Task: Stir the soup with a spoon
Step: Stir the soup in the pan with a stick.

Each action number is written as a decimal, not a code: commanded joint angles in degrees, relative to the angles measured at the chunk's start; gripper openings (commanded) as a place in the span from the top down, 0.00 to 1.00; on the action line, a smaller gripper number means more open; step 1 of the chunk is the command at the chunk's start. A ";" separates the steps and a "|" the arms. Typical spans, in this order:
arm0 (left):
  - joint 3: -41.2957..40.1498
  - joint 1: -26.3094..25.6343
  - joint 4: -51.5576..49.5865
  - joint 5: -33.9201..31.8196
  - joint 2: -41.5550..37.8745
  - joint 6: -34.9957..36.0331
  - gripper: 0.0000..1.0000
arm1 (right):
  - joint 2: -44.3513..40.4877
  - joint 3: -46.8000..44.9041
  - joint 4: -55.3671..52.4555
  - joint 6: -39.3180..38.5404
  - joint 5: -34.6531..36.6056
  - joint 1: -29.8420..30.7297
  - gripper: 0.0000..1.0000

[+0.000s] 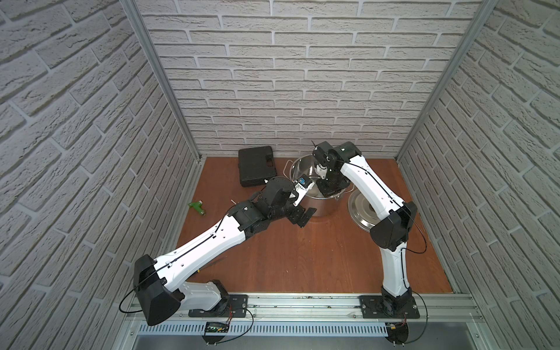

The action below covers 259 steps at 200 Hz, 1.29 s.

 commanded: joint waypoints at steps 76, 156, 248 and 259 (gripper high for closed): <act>-0.83 0.25 2.57 -0.35 -0.50 -0.71 0.02 | -1.95 2.81 1.71 0.31 0.47 -5.52 0.98; -1.27 0.24 2.21 -1.28 -1.47 -1.10 0.02 | 3.84 12.56 -0.50 0.81 -2.32 -0.70 0.98; -0.57 0.22 2.66 -1.17 -0.78 -1.46 0.02 | -8.46 -4.17 2.80 -0.25 2.10 -1.22 0.98; -0.57 0.22 2.66 -1.18 -0.97 -1.58 0.02 | -9.20 -5.13 2.95 -0.11 2.50 -2.10 0.98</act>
